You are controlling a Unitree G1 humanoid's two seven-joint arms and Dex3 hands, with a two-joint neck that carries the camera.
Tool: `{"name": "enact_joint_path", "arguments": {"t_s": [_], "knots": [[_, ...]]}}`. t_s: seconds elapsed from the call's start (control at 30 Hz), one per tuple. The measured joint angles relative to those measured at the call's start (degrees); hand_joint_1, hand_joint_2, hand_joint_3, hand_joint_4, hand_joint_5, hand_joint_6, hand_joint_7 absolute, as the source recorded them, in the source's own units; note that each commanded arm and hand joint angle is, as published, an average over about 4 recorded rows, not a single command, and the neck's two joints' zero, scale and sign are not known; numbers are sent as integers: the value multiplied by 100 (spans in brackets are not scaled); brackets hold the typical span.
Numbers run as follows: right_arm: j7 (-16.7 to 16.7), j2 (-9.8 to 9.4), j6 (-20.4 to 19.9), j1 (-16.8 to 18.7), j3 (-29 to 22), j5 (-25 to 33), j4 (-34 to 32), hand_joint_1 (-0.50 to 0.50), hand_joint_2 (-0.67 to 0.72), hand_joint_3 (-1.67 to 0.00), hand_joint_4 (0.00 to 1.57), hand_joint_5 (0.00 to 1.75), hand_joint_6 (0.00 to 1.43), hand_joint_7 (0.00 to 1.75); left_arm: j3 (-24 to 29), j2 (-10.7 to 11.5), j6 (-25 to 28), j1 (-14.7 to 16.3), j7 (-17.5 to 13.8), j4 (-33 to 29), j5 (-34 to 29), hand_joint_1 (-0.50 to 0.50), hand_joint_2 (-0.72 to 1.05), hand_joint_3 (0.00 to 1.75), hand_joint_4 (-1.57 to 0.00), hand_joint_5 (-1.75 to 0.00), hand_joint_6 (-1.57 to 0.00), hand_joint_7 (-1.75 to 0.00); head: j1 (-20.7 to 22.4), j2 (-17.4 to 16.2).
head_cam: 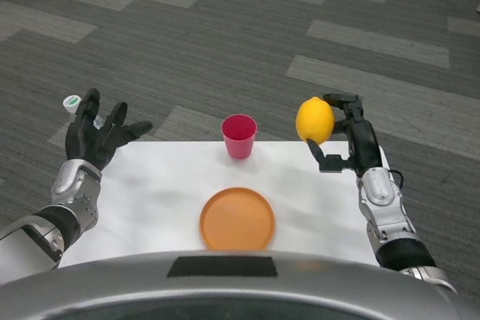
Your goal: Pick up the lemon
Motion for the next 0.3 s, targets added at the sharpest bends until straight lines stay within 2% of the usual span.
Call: {"name": "enact_joint_path", "arguments": {"t_s": [0.07,0.3], "knots": [[0,0,-1,0,1,2,-11,-42,-54,-143,0,175,17,154,15,1,0,0,0,-8,0,50,105,9,-4,0,0,0,-16,42],[0,0,-1,0,-1,4,-15,-42,-54,-140,0,175,17,154,26,6,0,0,0,-36,0,50,105,9,-4,0,0,0,-91,277]]}}
